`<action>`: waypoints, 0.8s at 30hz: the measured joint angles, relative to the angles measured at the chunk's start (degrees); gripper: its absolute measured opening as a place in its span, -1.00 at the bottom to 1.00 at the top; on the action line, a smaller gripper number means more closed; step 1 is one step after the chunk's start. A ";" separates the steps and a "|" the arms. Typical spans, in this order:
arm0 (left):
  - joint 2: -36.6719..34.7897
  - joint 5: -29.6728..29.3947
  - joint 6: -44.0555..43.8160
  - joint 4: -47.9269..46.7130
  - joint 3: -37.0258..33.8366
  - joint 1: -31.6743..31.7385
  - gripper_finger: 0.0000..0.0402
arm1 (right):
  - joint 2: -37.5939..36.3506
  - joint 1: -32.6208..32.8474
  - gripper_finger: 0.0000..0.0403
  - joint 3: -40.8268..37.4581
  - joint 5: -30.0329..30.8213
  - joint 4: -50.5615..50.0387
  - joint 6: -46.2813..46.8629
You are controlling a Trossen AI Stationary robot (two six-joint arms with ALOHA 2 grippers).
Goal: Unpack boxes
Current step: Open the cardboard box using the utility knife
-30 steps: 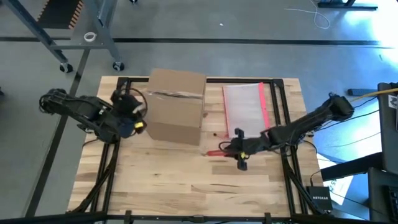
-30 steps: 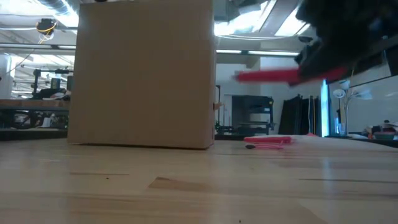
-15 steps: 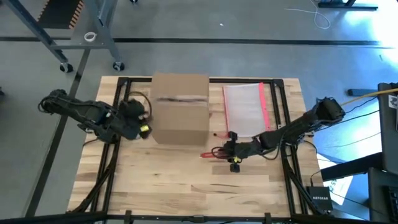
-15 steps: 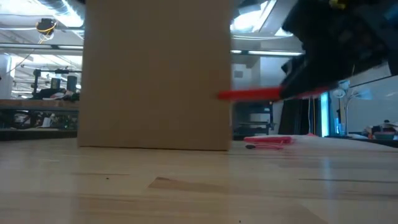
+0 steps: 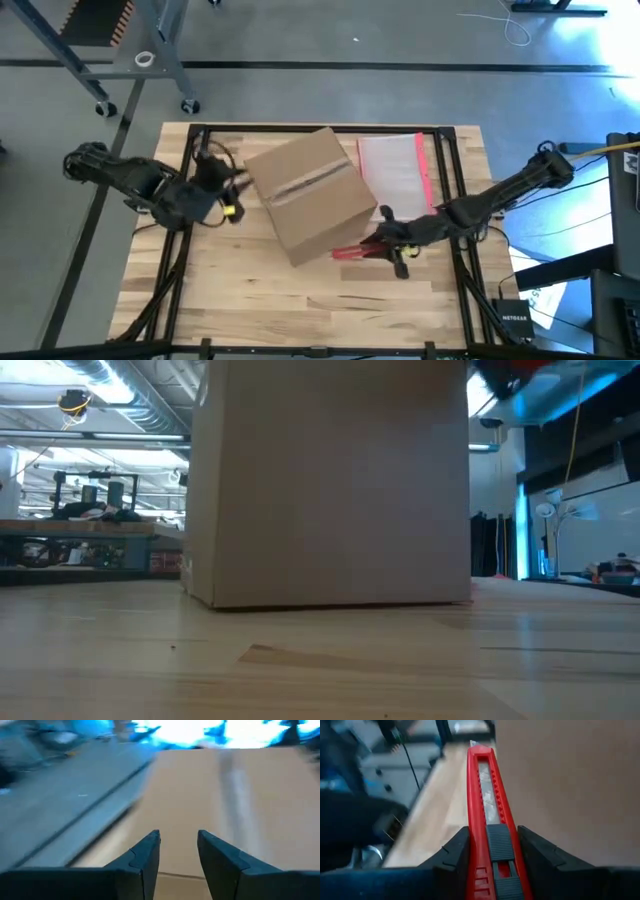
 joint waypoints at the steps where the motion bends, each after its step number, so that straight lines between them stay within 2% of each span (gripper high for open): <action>1: -0.51 -0.30 0.86 -0.84 -0.02 2.10 -0.37 | -1.03 0.80 -0.34 0.77 2.12 0.24 -0.12; 5: -1.00 -0.78 3.01 -5.89 -0.72 9.74 -0.37 | -3.60 2.86 -0.34 3.35 15.53 0.39 -3.56; 8: -1.26 -0.11 4.83 -6.55 -2.55 14.75 -0.37 | -4.11 1.37 -0.34 3.75 24.73 1.10 -7.76; 10: -1.62 1.89 7.16 -5.71 -3.72 17.73 -0.37 | -3.42 -0.80 -0.34 3.36 28.20 0.79 -9.78; 13: -1.52 8.05 9.84 -4.61 -4.62 21.08 -0.37 | -1.72 -3.94 -0.34 2.72 29.26 1.27 -12.85; 18: -1.62 22.12 14.06 -1.12 -7.30 24.08 -0.37 | -0.41 -6.50 -0.34 2.62 29.89 3.22 -16.44; 20: -1.89 27.28 13.17 -1.04 -7.80 23.88 -0.37 | -0.42 -7.64 -0.34 2.62 31.08 2.57 -16.79; 24: -2.11 33.24 7.47 -0.84 -8.03 19.94 -0.37 | -0.43 -10.65 -0.34 2.60 33.07 2.38 -19.28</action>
